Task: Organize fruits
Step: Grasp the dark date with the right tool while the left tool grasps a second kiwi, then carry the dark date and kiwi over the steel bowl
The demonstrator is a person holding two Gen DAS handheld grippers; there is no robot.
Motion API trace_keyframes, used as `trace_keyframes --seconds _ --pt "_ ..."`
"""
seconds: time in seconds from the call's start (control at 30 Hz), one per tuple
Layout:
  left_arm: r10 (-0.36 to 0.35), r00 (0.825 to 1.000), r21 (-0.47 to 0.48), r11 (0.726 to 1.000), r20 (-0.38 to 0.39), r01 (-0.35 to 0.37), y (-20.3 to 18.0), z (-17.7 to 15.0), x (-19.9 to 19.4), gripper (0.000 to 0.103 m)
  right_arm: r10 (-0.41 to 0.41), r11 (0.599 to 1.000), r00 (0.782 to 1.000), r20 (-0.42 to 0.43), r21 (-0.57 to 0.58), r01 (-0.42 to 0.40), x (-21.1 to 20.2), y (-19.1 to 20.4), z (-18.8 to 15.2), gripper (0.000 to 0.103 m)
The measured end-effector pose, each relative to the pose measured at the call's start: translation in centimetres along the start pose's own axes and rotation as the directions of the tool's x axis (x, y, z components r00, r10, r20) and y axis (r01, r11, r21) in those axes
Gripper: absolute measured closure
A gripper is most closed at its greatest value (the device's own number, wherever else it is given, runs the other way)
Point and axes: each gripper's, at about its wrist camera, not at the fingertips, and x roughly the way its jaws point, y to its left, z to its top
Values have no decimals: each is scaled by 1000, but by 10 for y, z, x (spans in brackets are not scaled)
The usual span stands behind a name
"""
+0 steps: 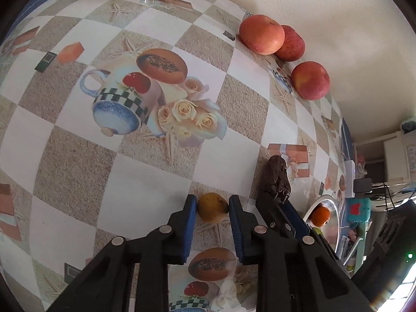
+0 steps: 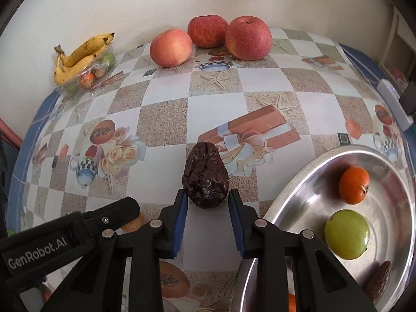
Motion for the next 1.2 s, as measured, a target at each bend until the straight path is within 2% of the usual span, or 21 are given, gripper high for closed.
trace_keyframes --seconds 0.2,0.53,0.77,0.97,1.13,1.2 --pt "4 1000 -37 999 12 -4 11 3 -5 76 -1 1000 1000 4 -5 1 1 0 -1 72" --pt "-2 1000 -60 998 23 4 14 3 -14 76 63 998 998 22 14 -64 -10 -1 2 73" --pt "-61 997 32 998 38 60 -14 -19 -35 76 65 998 995 72 20 -66 -46 -8 -1 73" --pt "-150 989 160 976 2 148 -56 -58 -42 76 12 999 994 106 43 -17 -86 -33 -17 73" --pt "-198 979 205 958 -41 202 -76 -83 -30 76 -46 997 995 93 66 40 -107 -57 -41 73" --pt "-194 980 214 957 -38 197 -81 -90 -26 75 -66 994 995 75 88 59 -112 -69 -52 73"
